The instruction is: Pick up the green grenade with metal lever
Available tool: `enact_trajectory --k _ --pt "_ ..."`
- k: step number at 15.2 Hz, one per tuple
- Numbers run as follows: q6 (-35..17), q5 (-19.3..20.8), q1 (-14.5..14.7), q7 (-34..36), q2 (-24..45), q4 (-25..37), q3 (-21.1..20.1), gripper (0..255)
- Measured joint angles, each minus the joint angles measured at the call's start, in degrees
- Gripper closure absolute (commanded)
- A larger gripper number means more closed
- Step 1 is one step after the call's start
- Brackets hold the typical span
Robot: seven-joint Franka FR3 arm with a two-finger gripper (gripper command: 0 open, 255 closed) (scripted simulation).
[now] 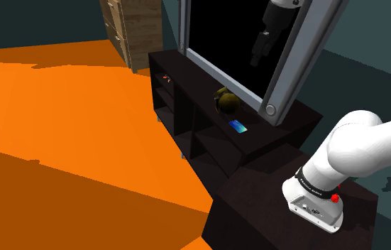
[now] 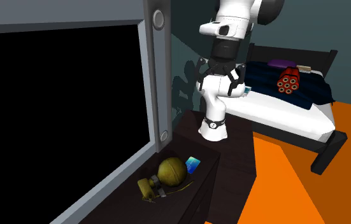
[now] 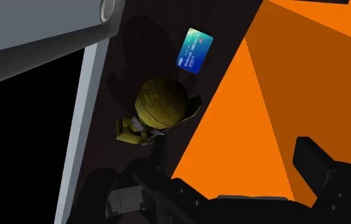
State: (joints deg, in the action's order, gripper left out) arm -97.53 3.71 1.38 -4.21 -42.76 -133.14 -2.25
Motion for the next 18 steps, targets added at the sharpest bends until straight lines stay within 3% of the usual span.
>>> enact_trajectory --k 3,10,18 --pt "-1.6 -0.7 -0.6 0.6 1.6 -0.3 1.0 0" --pt "-11.0 -5.1 -3.3 2.6 12.9 -0.5 6.6 0" --pt "-20.7 -14.1 -5.0 2.3 27.7 1.3 13.0 0"
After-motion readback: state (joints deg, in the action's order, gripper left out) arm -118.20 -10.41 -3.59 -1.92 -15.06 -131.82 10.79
